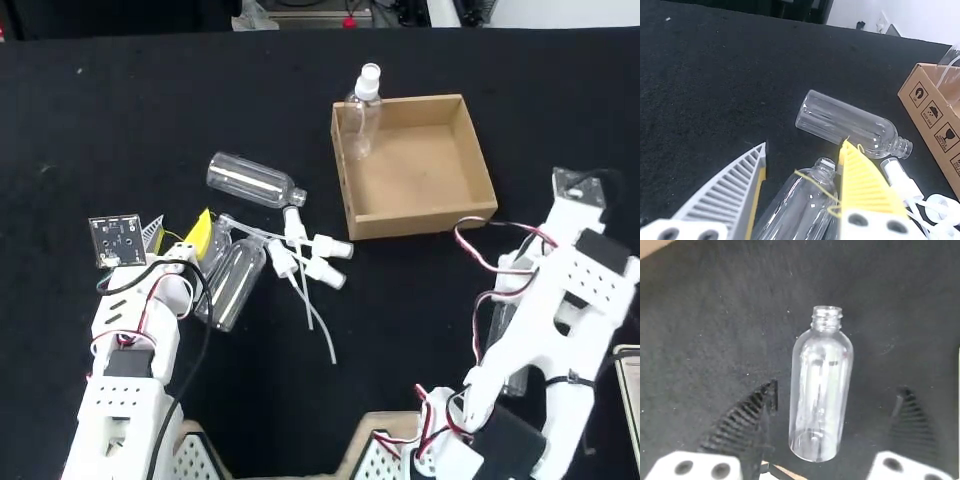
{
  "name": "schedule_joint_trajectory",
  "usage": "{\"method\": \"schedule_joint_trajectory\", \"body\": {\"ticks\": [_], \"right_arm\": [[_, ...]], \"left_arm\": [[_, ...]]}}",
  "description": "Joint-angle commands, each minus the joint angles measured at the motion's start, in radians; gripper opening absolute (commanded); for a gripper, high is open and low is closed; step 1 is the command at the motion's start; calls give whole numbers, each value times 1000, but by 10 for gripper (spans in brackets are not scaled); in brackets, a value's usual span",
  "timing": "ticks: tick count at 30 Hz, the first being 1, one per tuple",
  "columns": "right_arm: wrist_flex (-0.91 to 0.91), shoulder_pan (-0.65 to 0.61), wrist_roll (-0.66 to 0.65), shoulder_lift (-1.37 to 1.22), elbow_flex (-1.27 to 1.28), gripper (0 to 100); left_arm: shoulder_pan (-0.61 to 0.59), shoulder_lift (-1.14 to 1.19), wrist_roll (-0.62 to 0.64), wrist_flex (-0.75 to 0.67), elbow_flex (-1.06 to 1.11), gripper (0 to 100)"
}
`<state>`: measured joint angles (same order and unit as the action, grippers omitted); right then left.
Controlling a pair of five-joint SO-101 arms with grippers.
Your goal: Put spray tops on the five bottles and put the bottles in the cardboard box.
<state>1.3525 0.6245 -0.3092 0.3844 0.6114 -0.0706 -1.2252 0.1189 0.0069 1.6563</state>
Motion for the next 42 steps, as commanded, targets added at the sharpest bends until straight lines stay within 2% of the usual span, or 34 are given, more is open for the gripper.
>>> {"method": "schedule_joint_trajectory", "body": {"ticks": [1,7,11,21,42], "right_arm": [[15,3,-6,-1,-59,272],[18,5,-31,-12,-47,273],[25,6,-61,-119,-82,273],[262,14,-92,-526,-464,273],[209,49,-132,-766,-515,268]], "left_arm": [[13,-14,-8,-28,-13,230],[13,-14,-8,-28,-13,230],[13,-14,-8,-28,-13,230],[13,-14,-8,-28,-13,230],[12,-14,-8,-28,-13,230]]}}
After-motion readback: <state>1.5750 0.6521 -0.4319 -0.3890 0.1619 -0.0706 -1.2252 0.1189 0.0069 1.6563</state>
